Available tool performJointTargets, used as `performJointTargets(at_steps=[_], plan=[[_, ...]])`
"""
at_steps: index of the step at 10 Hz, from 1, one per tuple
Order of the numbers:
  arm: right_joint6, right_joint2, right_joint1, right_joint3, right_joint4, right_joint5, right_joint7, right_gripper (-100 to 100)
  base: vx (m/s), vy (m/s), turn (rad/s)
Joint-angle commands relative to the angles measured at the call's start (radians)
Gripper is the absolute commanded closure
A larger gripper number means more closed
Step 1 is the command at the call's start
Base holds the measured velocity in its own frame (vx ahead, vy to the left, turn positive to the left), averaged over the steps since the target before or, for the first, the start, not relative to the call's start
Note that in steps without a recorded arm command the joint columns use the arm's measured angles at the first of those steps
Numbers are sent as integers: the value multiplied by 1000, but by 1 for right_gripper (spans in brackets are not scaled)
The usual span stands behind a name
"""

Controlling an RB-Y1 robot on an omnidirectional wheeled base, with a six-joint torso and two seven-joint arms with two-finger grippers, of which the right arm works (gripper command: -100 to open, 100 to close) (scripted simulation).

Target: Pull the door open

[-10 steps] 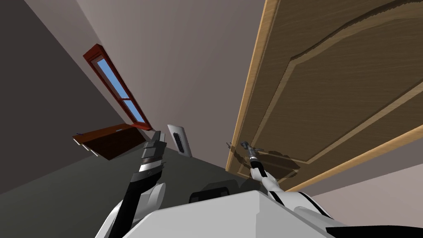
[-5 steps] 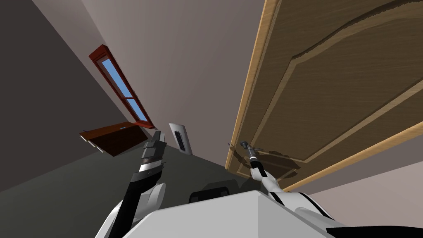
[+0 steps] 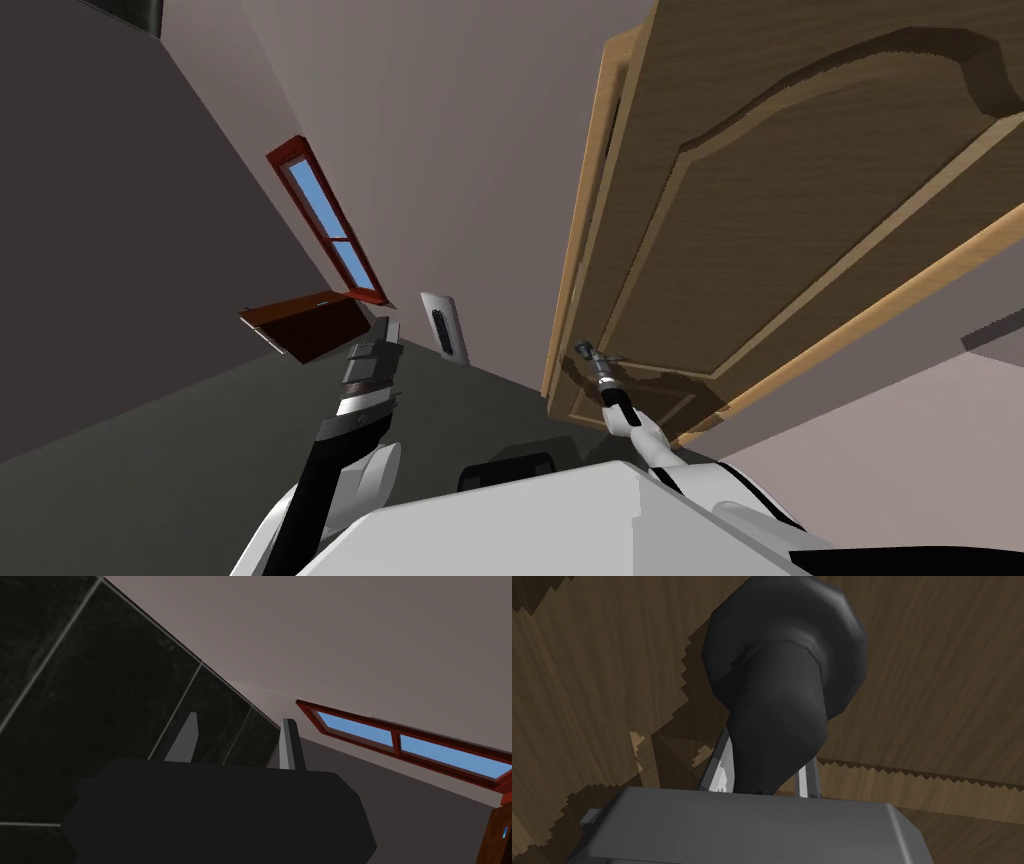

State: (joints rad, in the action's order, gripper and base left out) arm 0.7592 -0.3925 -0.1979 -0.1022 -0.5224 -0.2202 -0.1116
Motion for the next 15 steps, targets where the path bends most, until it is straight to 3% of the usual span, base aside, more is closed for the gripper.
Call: performJointTargets(at_steps=[1,4,12,13,15], plan=[[9,-2,-9,29,5,18,-21,100,-255,-87,79],[10,0,-12,38,13,23,-28,100,-146,-43,37],[62,-51,24,133,-14,70,-134,100,-233,-54,105],[58,-47,20,126,-6,67,-127,100,-112,-31,26],[67,-55,28,162,-17,66,-143,100,-232,-70,109]])
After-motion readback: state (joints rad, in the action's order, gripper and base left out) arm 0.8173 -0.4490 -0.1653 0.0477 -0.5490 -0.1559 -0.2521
